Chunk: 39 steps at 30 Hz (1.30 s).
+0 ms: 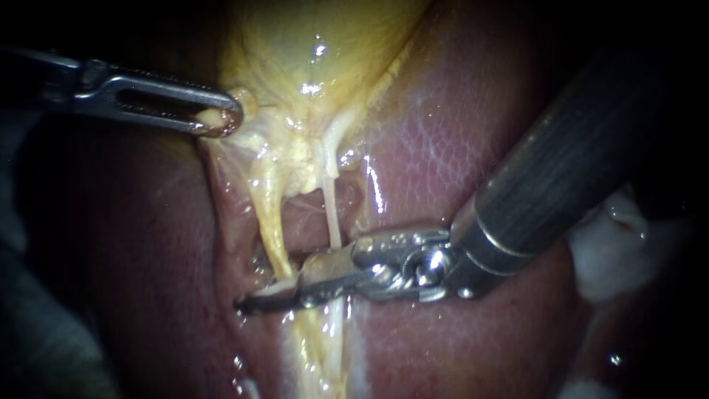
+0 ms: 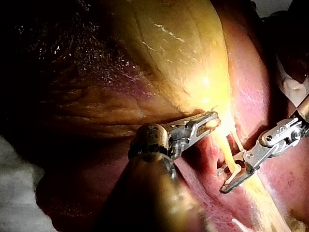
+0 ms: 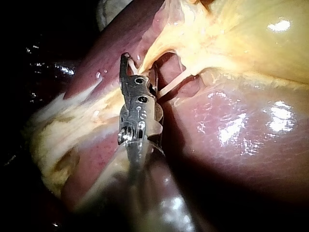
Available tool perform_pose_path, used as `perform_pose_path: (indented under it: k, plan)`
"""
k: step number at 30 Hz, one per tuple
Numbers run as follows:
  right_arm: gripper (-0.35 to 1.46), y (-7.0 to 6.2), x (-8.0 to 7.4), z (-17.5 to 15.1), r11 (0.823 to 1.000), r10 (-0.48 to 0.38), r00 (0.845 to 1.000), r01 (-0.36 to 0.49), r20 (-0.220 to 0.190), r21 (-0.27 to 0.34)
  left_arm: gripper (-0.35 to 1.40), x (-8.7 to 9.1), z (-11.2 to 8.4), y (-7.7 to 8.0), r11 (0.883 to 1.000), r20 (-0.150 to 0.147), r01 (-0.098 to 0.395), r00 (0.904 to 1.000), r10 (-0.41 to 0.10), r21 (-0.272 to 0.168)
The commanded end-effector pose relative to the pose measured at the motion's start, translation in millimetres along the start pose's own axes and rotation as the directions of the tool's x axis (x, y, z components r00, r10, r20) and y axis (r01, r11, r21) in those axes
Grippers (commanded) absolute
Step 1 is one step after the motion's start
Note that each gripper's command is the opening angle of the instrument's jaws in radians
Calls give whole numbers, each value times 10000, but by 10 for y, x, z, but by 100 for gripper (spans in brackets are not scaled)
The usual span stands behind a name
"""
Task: Clipping second clip left tube
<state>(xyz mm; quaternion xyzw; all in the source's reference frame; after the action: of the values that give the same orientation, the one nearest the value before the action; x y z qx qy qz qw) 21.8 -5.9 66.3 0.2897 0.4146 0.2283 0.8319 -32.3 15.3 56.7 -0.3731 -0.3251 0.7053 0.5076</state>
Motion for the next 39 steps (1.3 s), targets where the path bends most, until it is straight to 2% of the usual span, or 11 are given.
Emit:
perform_pose_path:
  k: [1,7,11,25,27,30,31,33,39]
  plan:
    - [13,0,0,0,10000,1,10000,-1,0,2,-35,0,0,0,10000,1,0,10000,0,-2]
    - [34,1,1,-1,10000,7,10000,-7,-59,24,-35,0,0,0,10000,1,-1,10000,1,-2]
    - [41,2,2,-4,10000,13,9997,-11,-229,88,-35,0,-1,0,10000,3,-2,10000,2,-4]
    - [50,14,18,-31,9984,218,9918,-149,-1260,553,-35,-1,-1,-1,10000,6,-5,10000,5,-8]
    - [50,14,17,-33,9968,276,9909,-175,-1314,776,-35,-1,-2,-1,10000,7,-5,10000,5,-8]
    - [50,14,16,-34,9896,423,9892,-222,-1406,1419,-35,-1,-2,-1,10000,7,-6,10000,6,-9]
    - [50,14,15,-34,9834,535,9893,-286,-1354,1794,-35,-1,-2,-1,10000,7,-6,10000,6,-9]
    - [50,14,14,-35,9766,633,9882,-326,-1391,2127,-35,-1,-2,-1,10000,8,-6,10000,6,-9]
    - [50,15,11,-35,9401,1118,9805,-516,-1619,3369,-35,-1,-2,-1,10000,8,-6,10000,6,-9]
